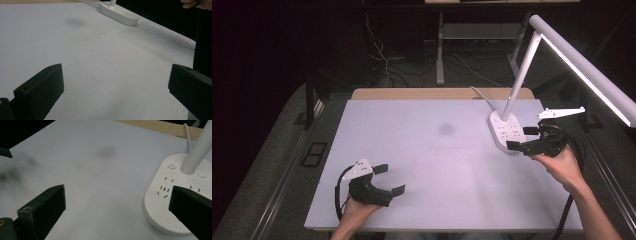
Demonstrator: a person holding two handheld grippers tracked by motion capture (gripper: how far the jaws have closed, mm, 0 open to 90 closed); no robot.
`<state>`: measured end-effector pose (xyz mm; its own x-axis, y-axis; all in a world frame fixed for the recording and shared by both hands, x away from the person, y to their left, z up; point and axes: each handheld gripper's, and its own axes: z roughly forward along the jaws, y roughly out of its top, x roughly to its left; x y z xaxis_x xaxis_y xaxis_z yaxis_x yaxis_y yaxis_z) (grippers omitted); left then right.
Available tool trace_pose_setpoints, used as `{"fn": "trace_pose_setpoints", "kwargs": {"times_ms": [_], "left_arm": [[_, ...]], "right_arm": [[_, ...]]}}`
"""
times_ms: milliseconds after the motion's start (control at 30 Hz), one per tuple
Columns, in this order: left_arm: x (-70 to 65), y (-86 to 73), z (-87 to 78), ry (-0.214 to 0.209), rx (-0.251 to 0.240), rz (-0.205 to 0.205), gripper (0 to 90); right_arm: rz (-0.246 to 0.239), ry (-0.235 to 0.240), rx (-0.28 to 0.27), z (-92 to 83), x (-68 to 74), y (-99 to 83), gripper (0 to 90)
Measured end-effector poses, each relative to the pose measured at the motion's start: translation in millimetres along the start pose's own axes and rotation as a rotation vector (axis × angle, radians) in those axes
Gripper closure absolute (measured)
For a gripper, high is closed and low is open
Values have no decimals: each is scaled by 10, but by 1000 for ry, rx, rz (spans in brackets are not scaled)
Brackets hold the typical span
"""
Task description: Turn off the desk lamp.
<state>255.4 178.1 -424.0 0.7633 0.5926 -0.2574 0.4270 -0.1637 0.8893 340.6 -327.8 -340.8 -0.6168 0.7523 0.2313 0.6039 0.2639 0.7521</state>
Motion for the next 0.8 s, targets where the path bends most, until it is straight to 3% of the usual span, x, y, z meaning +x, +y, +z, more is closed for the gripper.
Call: {"fn": "trace_pose_setpoints", "kwargs": {"times_ms": [567, 633, 800], "left_arm": [[8, 5, 0, -2, 1, 4, 0], [10, 5, -1, -2, 0, 5, 0], [19, 5, 0, -2, 0, 3, 0]], "right_arm": [[-2, -36, 42, 151, -328, 163, 9], [-10, -31, 37, 163, -382, 166, 91], [9, -48, 20, 173, -484, 175, 145]]}}
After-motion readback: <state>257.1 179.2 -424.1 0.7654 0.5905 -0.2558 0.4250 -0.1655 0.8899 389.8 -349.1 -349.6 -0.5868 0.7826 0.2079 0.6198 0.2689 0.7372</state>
